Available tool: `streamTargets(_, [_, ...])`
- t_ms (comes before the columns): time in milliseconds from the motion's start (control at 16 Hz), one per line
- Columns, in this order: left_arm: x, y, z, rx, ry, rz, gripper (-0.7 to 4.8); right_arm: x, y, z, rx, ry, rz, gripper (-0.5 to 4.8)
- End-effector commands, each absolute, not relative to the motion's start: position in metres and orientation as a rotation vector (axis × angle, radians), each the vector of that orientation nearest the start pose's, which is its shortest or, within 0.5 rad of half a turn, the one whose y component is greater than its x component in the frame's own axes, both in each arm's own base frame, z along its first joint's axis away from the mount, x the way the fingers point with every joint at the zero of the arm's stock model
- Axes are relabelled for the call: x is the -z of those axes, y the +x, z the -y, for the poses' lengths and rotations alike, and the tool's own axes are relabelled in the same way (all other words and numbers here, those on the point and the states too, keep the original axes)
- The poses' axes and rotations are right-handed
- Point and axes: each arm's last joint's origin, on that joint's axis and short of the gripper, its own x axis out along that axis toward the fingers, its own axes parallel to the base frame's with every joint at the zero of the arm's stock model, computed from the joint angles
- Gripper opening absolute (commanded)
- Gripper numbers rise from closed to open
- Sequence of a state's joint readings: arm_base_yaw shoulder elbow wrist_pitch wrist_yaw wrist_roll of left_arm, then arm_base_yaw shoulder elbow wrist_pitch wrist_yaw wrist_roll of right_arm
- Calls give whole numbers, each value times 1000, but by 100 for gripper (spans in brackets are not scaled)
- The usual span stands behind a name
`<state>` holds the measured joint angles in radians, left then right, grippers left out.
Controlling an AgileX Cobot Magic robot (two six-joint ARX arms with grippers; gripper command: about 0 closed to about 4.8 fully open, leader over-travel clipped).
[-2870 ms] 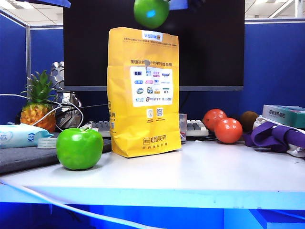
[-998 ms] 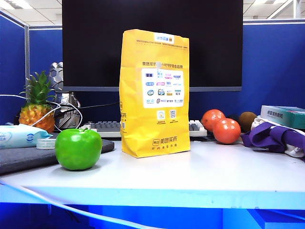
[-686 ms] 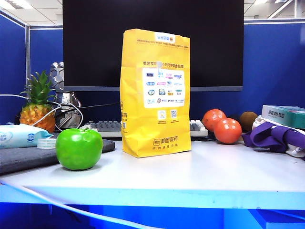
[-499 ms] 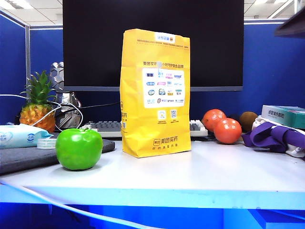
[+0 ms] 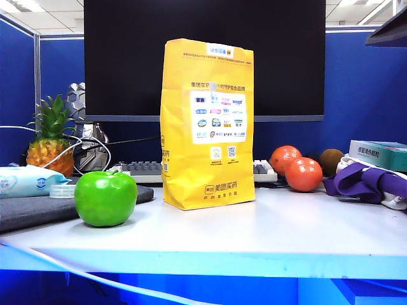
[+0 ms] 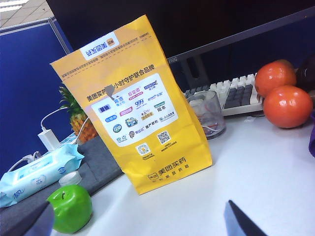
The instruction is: Pick up the green apple and throw it into the yellow paper bag.
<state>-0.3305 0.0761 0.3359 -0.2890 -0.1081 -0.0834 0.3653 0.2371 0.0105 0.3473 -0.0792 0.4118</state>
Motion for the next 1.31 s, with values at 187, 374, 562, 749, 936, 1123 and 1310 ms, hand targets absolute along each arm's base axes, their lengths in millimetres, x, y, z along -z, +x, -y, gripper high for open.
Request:
streamTargets(187, [-244,71,21,224,-83,-23,341,-179,103,-42,-462,428,33,479])
streamTargets(374, [-244,71,21,224,-83,-23,341,-180,100,-40,-465,429,44,479])
streamTargets(562, [-241,68,21,242,-83,-22,341,-182,94,-37,-467,433,77,479])
streamTargets(749, [-238,65,19,240,-88,3,341,-184,90,-31,-432,435,127,479])
streamTargets(936, [-231,71,16,185,-90,22,341,-184,91,-29,-398,432,127,479])
streamTargets(1123, [-215,80,7,48,-88,18,341,-184,92,-26,-368,430,134,479])
streamTargets(1310, [-196,89,8,55,-90,41,341,-184,92,-25,-358,429,136,479])
